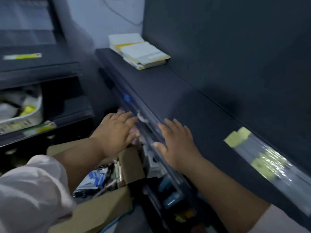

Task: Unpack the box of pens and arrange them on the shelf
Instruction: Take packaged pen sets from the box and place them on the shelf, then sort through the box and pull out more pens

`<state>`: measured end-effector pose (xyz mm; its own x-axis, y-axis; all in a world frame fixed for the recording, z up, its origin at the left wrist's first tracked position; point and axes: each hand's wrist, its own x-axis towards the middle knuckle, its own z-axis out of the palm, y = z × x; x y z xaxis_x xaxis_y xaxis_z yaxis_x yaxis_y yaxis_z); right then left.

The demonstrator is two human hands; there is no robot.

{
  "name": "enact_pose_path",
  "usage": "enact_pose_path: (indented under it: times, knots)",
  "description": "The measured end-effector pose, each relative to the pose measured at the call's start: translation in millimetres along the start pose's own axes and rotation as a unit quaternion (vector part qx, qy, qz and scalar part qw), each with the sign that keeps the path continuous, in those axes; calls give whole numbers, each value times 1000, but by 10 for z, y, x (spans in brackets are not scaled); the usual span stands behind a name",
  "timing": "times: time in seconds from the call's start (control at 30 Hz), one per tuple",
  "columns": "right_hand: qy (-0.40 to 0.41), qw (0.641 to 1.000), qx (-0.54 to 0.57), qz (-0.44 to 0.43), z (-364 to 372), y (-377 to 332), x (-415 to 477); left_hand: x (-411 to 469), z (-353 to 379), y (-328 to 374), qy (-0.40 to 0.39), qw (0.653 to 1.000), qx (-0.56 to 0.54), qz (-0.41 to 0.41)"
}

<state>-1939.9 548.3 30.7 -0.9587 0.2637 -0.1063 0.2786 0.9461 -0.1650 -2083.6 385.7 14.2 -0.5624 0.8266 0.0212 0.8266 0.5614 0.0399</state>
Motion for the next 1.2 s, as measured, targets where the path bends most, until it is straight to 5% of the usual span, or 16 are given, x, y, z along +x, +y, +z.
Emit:
enact_pose_path:
  times: [0.27, 0.53, 0.87, 1.2]
  knots:
    - [-27, 995, 34, -87, 562, -1124, 584, -825, 355, -1251, -45, 992, -2, -119]
    - [-115, 989, 53, -80, 1318, -1718, 989, -1296, 950, -1901, -138, 971, -54, -188]
    - [-226, 966, 60, -111, 2623, -1821, 1505, -1324, 2157, -2104, -193, 934, -141, -265]
    - [-320, 941, 32, -109, 3961, -1517, 1769, -1109, 3536, -2045, -247, 922, -176, -240]
